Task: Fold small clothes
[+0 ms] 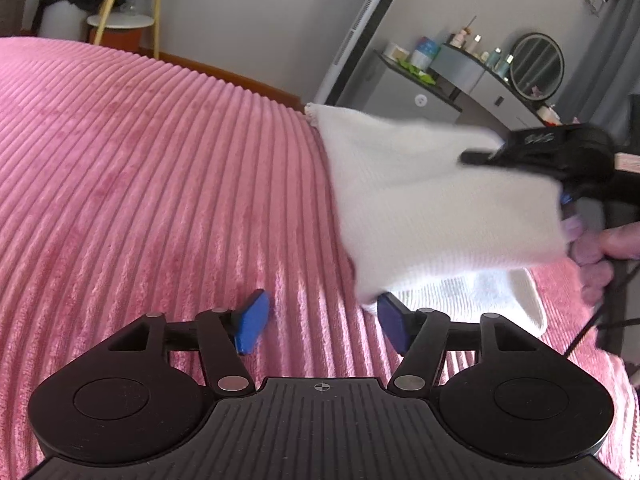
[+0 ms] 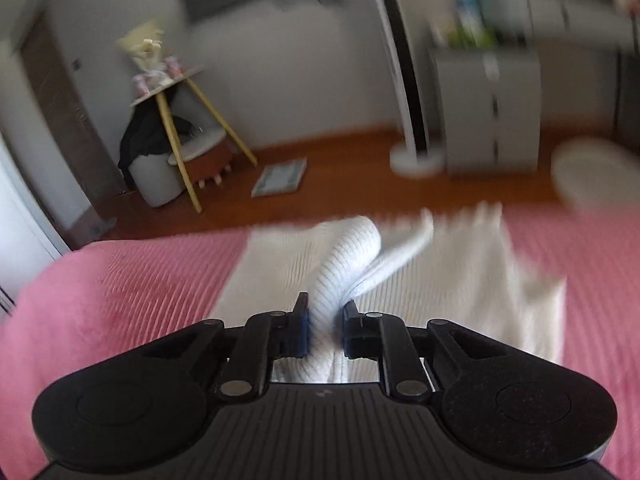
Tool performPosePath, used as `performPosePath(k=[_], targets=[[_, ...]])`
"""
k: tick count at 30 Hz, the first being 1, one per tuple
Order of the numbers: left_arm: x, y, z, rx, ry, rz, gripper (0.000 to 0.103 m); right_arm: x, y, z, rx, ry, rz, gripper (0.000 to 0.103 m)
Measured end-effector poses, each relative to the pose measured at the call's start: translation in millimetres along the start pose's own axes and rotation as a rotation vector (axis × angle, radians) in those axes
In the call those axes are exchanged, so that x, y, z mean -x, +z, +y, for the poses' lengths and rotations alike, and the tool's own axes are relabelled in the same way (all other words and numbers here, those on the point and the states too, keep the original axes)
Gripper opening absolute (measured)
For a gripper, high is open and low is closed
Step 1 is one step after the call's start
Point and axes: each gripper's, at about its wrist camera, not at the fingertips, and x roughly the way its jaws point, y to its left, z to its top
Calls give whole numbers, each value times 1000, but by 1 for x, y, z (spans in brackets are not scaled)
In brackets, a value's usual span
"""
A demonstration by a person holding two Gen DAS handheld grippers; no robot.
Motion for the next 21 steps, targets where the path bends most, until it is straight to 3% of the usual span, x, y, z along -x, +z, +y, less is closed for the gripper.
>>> performPosePath(k=[4,11,13,16,21], targets=[[-1,-2,-3,-12,8,-4,70,17,7,2,159,-111,-62,14],[-2,-4,-8,-27,16,-5,70,4,-19,-34,187,-275,-7,15],[-3,-6,-10,-42,23,-8,70,-7,-30,-45,143,-295,22,16],[-4,-6,-12,-52,26,-11,71,2,-36,-53,85,-296,-9,25],[-3,-4,-12,-41,17,-20,70,80,-44,-57,-120,-215,-147,26]])
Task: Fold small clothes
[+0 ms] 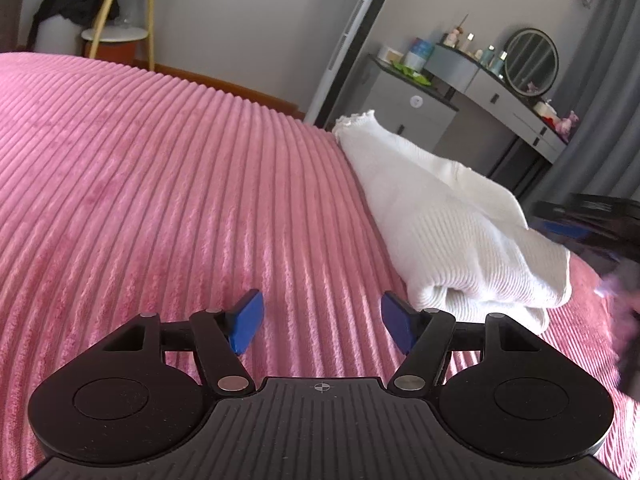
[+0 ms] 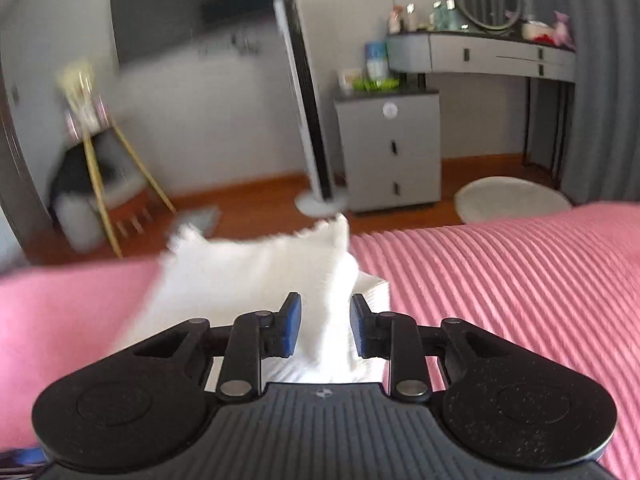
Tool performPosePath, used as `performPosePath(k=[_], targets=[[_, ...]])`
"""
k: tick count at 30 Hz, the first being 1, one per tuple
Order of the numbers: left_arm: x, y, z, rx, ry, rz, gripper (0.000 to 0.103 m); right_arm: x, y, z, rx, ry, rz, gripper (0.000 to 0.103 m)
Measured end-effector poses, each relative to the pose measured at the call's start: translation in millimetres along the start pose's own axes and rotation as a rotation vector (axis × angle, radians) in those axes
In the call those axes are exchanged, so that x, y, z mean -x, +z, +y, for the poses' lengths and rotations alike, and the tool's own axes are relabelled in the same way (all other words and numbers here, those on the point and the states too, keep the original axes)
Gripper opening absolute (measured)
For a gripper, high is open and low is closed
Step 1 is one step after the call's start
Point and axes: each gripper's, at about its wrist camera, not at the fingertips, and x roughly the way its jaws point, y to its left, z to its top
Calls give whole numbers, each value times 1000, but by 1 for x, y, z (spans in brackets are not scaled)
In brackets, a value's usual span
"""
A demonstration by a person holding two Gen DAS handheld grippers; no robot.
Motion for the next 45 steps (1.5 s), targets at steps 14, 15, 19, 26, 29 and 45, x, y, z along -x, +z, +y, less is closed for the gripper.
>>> performPosePath(k=[14,15,19,26,29,45], targets=[[27,39,-45,-53,-71,-67,71,17,-46,16,64,103,38,14],[22,45,-52,-70,-84,-64,71,7,-51,11,50,98,108,12],[-23,65,-70,-56,-87,30,68,-1,-70,-8,-11,138,168,10],[-77,46,-70,-118,11,161,74,30,-46,-6,11,159,89,10],[-79,44,-65,-83,12,164,77,31,-34,5,45,173,30,10],[-82,43,-72,-176,76,180,90,-20,-58,14,251,127,89,6]])
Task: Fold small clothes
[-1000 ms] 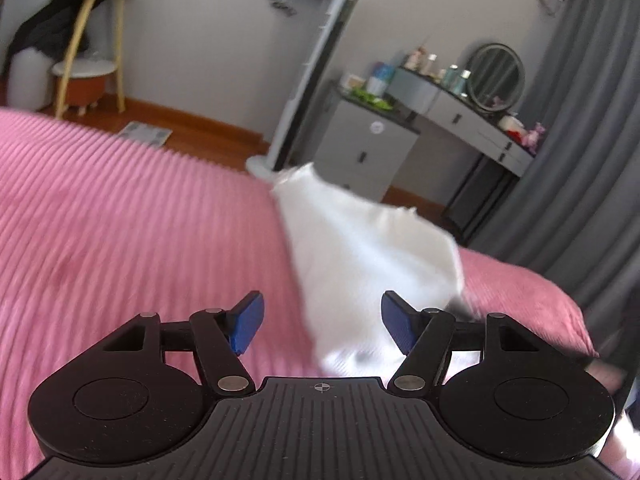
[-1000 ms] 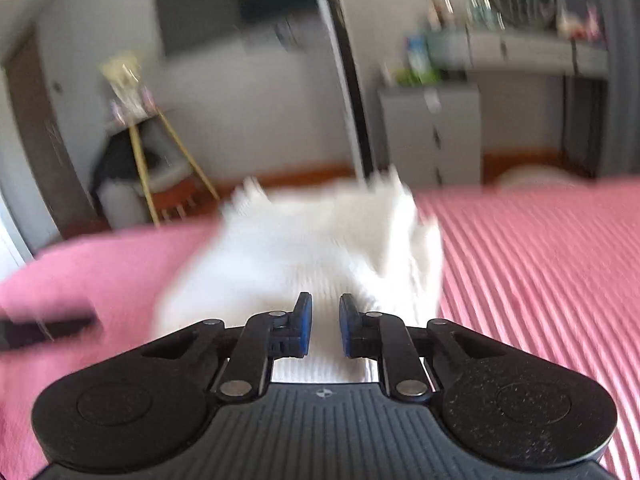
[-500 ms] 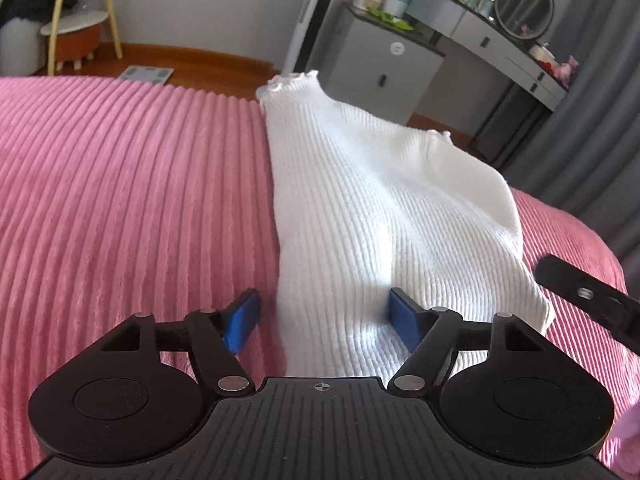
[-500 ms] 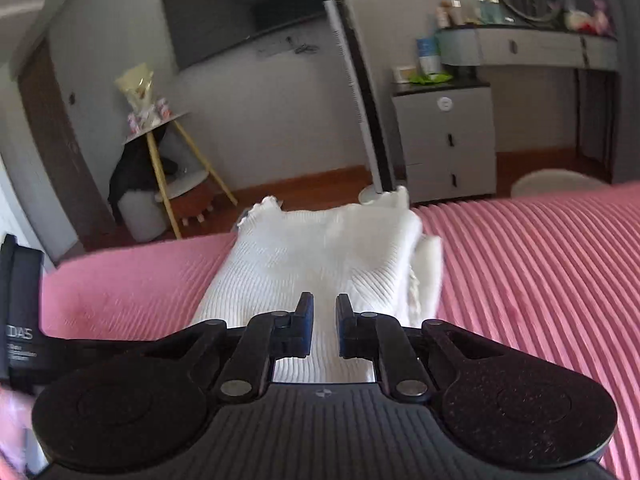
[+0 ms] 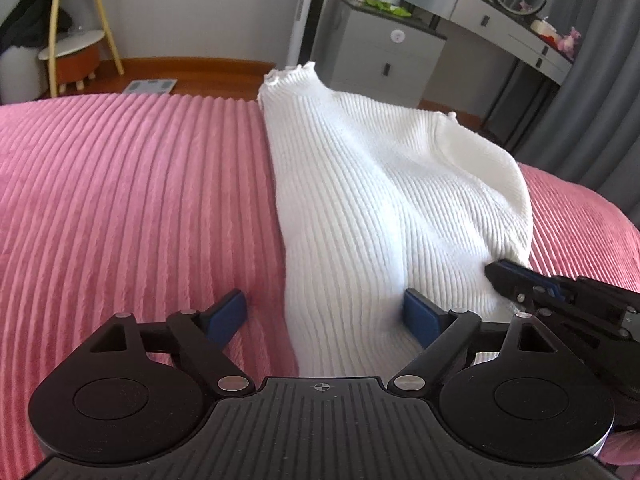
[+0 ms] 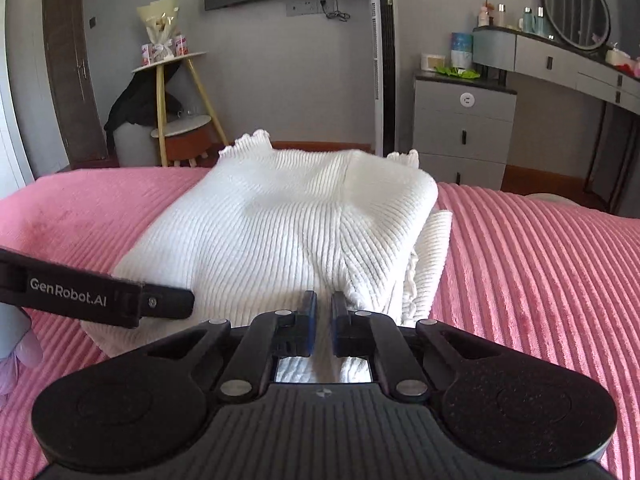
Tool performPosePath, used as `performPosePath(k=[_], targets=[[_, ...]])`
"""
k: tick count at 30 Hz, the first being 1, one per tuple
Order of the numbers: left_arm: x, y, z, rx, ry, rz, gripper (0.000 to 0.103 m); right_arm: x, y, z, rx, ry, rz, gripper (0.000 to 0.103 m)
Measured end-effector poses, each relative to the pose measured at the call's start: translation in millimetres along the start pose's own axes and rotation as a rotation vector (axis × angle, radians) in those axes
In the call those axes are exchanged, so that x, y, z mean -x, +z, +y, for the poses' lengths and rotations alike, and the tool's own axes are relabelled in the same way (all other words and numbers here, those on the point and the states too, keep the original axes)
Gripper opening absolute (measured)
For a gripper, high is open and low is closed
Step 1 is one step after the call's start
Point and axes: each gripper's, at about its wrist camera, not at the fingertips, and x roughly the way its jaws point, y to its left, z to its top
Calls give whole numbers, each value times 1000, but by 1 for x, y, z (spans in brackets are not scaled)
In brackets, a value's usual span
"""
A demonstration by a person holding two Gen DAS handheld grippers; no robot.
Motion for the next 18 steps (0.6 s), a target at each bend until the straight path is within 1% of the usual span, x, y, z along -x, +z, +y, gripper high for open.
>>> performPosePath(k=[1,4,5,7,9,13,15,17,18], targets=[[3,1,0,-4,3,7,90,1,2,-1,-19,4,3,7],[12,1,1,-16,7,14,90,17,7,-5,-108,19,17,14],[15,2,2,-16,4,16,90,22,8,-6,-133,22,15,18],[22,3,3,-11,0,6,88,30,11,-6,-147,14,2,23],[30,6,3,-10,-6,-9,88,35,16,-3,-133,0,-6,32],[37,20,10,18,-16,-58,88,37,22,-5,-124,-30,-33,33],[29,26,15,38,-17,-52,88,28,23,-10,-127,-42,0,32],[15,29,21,65,-30,-24,90,12,18,-16,-127,-79,79,32],[7,28,25,82,-49,-1,90,5,13,-21,-141,-65,97,34]])
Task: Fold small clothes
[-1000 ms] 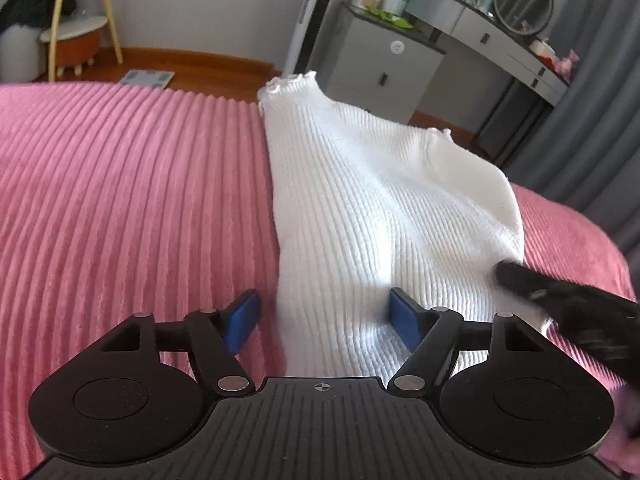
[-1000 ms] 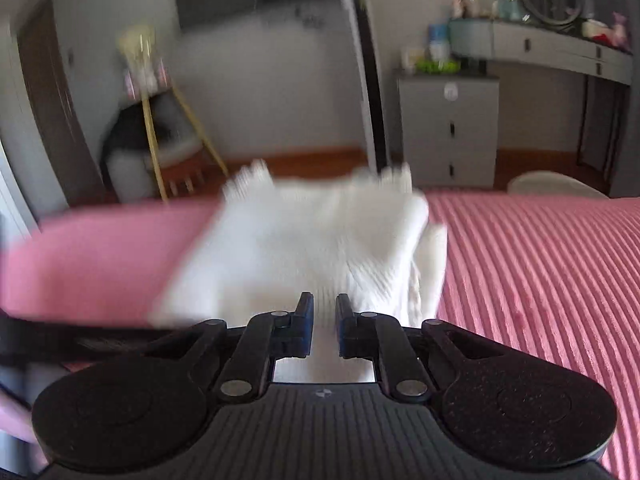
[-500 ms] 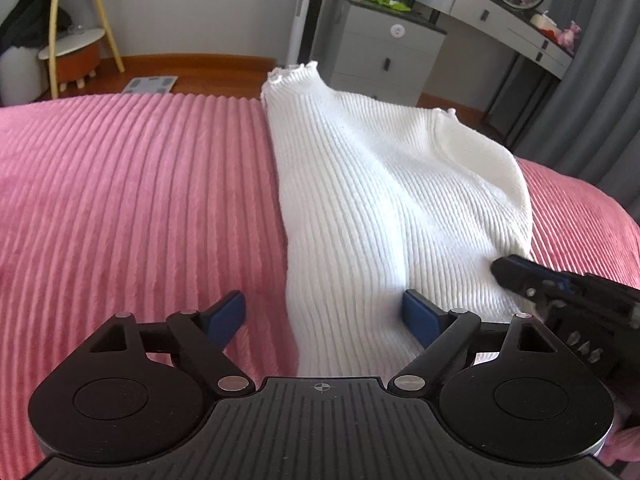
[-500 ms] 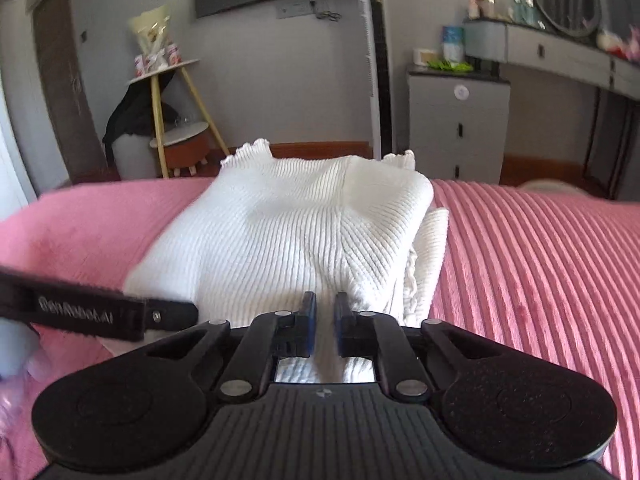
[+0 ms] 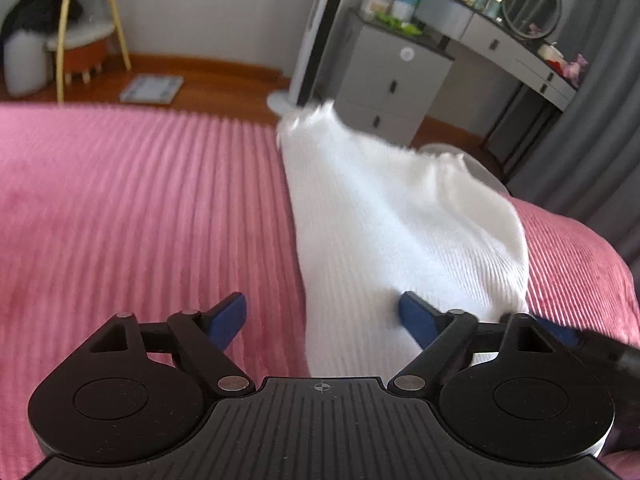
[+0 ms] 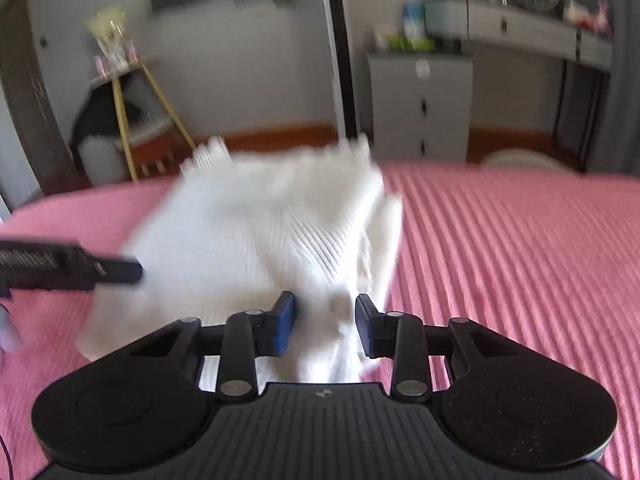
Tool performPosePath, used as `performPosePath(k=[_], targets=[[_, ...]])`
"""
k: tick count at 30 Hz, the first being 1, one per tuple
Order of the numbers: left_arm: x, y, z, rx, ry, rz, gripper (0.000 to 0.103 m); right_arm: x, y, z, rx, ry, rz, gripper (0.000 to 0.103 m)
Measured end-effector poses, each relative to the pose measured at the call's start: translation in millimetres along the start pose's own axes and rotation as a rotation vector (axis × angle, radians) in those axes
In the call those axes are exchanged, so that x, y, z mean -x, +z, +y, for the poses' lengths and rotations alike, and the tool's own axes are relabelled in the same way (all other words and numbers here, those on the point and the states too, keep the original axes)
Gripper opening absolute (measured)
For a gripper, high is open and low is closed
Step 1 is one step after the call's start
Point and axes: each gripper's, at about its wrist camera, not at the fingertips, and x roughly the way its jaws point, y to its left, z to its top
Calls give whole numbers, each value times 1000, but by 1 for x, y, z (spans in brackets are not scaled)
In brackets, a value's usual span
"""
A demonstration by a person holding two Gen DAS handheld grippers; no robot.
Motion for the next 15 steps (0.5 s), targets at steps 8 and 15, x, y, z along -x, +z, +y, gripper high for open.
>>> performPosePath(k=[8,15], targets=[[-10,16,22,132,-139,19,88,1,11,-50,-201,134,-48,63],[-47,24,23,178,-260,81,82,-50,19,-80,-415,307,79,76]])
